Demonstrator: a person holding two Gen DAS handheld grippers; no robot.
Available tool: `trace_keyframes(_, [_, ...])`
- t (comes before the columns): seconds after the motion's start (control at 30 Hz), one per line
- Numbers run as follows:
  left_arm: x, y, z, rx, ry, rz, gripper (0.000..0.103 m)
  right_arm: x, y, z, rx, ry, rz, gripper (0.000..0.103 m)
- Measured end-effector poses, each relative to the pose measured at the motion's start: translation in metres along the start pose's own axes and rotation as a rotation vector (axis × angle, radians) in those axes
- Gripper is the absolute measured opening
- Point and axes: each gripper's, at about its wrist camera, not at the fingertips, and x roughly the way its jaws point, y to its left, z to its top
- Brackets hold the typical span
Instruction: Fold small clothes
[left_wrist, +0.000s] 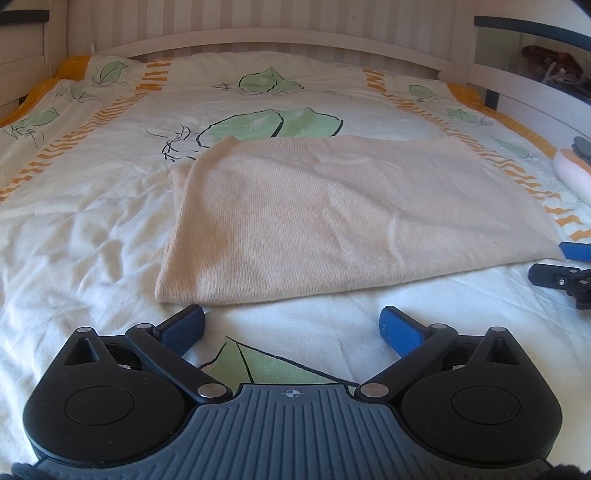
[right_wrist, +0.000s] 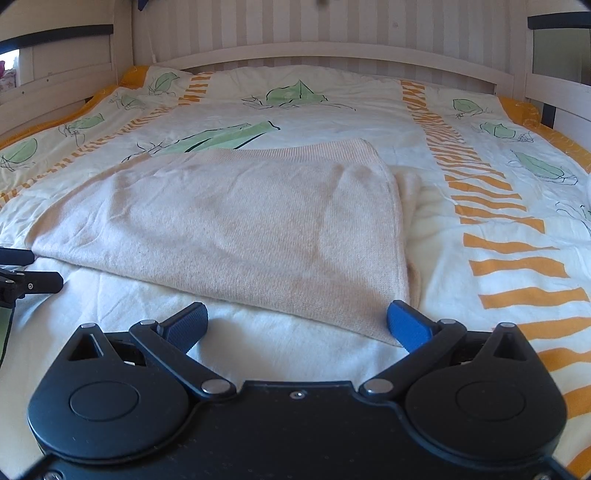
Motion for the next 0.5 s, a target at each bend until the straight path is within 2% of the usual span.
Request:
trace_keyframes(0.37, [0.0005, -0.001, 0.001, 0.004, 0.008, 0.004, 0.103, 0.0001, -0.0005, 0.0032, 0.017, 0.022, 0.014, 0.103])
trace_keyframes(0.5, [0.0009, -0.0001, 0.0014, -0.001, 0.01, 0.0, 0.103, -0.0032, -0.0014, 0.0088, 0.036, 0.062, 0.038, 0.103])
